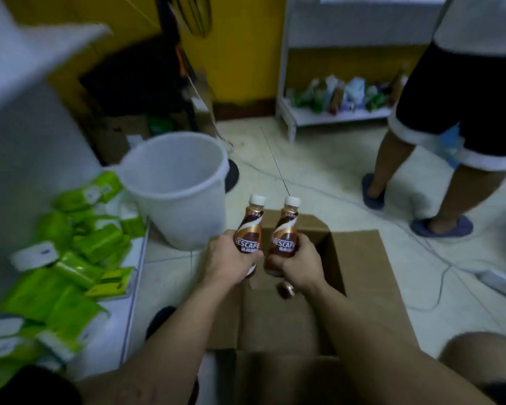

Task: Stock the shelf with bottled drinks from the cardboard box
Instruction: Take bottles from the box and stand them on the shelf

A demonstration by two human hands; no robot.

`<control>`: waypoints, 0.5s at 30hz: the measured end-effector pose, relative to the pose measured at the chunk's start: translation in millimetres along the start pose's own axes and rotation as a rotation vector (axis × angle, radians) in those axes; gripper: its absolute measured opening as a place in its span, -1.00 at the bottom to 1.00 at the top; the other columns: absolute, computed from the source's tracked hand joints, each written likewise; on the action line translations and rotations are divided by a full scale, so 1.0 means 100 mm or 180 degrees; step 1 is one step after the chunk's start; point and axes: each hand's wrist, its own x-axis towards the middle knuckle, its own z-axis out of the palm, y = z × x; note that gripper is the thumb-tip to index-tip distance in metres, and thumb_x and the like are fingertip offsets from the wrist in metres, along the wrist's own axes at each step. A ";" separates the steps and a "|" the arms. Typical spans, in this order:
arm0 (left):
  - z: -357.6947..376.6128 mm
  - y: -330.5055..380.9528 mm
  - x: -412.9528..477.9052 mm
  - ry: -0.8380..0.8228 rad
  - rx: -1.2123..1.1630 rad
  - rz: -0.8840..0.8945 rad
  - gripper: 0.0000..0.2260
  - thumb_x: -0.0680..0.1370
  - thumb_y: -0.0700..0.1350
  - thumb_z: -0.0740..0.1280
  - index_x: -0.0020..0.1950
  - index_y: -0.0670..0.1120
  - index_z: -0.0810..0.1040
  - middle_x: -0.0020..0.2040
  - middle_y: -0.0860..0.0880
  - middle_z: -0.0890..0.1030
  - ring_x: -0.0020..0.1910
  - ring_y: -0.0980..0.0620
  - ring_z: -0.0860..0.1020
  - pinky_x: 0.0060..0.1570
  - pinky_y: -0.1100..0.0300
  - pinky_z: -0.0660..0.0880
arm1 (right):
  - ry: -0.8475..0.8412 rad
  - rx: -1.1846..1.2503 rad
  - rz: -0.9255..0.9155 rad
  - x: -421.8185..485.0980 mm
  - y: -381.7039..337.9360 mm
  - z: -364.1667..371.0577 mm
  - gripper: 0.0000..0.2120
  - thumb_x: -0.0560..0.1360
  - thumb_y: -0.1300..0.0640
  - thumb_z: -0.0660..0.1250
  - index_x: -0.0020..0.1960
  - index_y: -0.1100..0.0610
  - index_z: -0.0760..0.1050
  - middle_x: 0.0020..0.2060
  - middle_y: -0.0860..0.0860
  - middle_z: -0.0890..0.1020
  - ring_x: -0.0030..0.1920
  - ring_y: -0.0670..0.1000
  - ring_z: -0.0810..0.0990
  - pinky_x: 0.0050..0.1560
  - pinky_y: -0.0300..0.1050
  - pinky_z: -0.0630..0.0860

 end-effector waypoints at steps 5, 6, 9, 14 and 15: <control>-1.06 0.31 -0.47 0.0829 -0.0368 0.0298 -0.55 0.25 0.06 0.58 0.07 -0.04 0.59 -0.04 -0.02 0.67 -0.06 -0.01 0.61 0.01 -0.03 0.57 | -0.0404 0.0063 -0.1102 -0.45 -1.11 0.12 -0.44 0.18 0.15 0.57 -0.05 -0.31 0.38 -0.11 -0.17 0.63 -0.11 -0.07 0.66 -0.24 -0.15 0.66; -1.27 0.36 -0.56 0.1026 -0.0404 0.0376 -0.57 0.24 0.06 0.58 0.03 -0.02 0.59 -0.06 -0.01 0.68 -0.08 -0.01 0.62 -0.02 -0.01 0.57 | -0.0454 0.0084 -0.1306 -0.55 -1.31 0.16 -0.44 0.17 0.16 0.57 -0.08 -0.35 0.40 -0.14 -0.21 0.63 -0.13 -0.09 0.66 -0.24 -0.13 0.66; -1.90 0.46 -0.85 0.1561 -0.0432 0.0591 -0.62 0.21 0.09 0.59 -0.05 0.04 0.59 -0.12 0.02 0.67 -0.12 0.01 0.63 -0.10 0.08 0.57 | -0.0618 0.0182 -0.1872 -0.85 -1.90 0.32 -0.42 0.17 0.16 0.57 -0.08 -0.39 0.42 -0.17 -0.27 0.63 -0.18 -0.15 0.66 -0.26 -0.08 0.67; -3.03 0.51 -1.41 0.2367 -0.0379 0.0724 -0.58 0.20 0.13 0.59 -0.03 0.03 0.61 -0.10 0.03 0.69 -0.17 0.09 0.62 -0.14 0.15 0.56 | -0.1061 0.0484 -0.2558 -1.35 -2.90 0.80 -0.37 0.16 0.14 0.61 0.15 -0.05 0.43 -0.02 -0.10 0.63 -0.05 -0.13 0.64 -0.12 -0.16 0.63; -3.26 0.50 -1.54 0.2546 -0.0322 0.0747 -0.56 0.19 0.13 0.59 -0.02 0.03 0.61 -0.10 0.05 0.68 -0.16 0.10 0.61 -0.14 0.16 0.56 | -0.1154 0.0527 -0.2717 -1.48 -3.08 0.92 -0.37 0.16 0.10 0.61 0.14 -0.08 0.42 -0.02 -0.13 0.62 -0.06 -0.20 0.62 -0.13 -0.26 0.59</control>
